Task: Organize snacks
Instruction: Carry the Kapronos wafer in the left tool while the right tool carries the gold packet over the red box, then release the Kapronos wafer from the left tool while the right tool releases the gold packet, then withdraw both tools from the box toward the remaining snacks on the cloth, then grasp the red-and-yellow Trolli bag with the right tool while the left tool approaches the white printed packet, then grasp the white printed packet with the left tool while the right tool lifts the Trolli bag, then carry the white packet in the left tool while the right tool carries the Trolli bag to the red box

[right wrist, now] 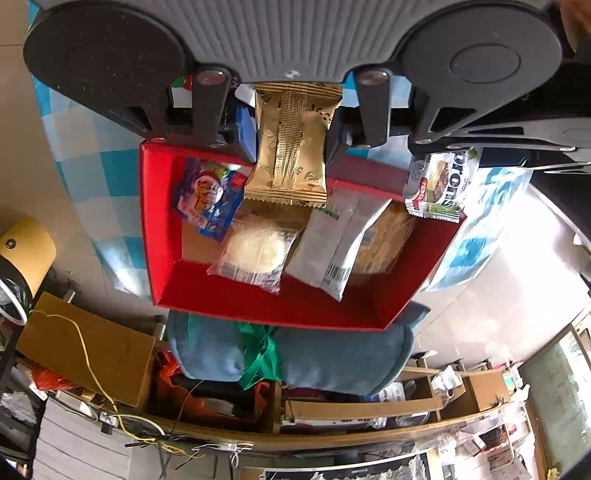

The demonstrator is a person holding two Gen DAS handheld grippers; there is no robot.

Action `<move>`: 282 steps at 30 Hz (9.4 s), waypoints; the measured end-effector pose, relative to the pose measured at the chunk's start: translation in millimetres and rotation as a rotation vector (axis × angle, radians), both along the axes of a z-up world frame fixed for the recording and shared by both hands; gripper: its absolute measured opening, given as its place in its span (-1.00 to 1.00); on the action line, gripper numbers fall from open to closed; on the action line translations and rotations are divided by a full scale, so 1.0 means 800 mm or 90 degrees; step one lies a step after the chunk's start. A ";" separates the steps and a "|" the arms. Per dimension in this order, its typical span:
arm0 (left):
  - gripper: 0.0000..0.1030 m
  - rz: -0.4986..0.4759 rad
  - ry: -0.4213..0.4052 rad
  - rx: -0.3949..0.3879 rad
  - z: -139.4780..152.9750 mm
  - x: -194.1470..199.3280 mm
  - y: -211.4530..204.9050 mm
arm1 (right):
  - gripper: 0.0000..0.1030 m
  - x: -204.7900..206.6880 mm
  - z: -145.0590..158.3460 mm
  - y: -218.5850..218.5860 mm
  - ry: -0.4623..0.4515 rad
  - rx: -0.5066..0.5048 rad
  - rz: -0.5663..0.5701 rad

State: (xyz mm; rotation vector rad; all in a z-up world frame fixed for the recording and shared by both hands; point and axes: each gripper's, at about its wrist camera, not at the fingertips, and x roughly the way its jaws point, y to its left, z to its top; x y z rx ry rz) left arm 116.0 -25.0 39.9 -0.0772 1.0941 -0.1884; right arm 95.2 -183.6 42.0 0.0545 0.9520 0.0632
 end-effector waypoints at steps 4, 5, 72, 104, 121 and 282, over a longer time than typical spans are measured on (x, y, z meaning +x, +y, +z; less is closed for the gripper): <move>0.25 -0.003 -0.016 0.008 0.008 0.005 -0.009 | -0.30 0.003 0.007 -0.008 -0.010 0.003 -0.013; 0.25 -0.004 -0.020 0.009 0.011 0.007 -0.011 | -0.30 0.004 0.009 -0.009 -0.012 0.005 -0.015; 0.24 -0.023 -0.034 0.155 -0.032 0.101 -0.075 | -0.30 0.113 -0.048 -0.031 0.038 -0.050 -0.041; 0.53 -0.025 -0.066 0.164 -0.015 0.084 -0.071 | -0.04 0.097 -0.031 -0.040 0.016 -0.057 -0.045; 0.60 -0.035 -0.079 0.134 0.002 0.067 -0.067 | 0.06 0.080 -0.014 -0.050 0.000 -0.042 -0.059; 0.07 -0.311 0.082 0.083 -0.066 -0.061 -0.113 | -0.08 -0.136 -0.068 -0.075 0.143 -0.013 0.019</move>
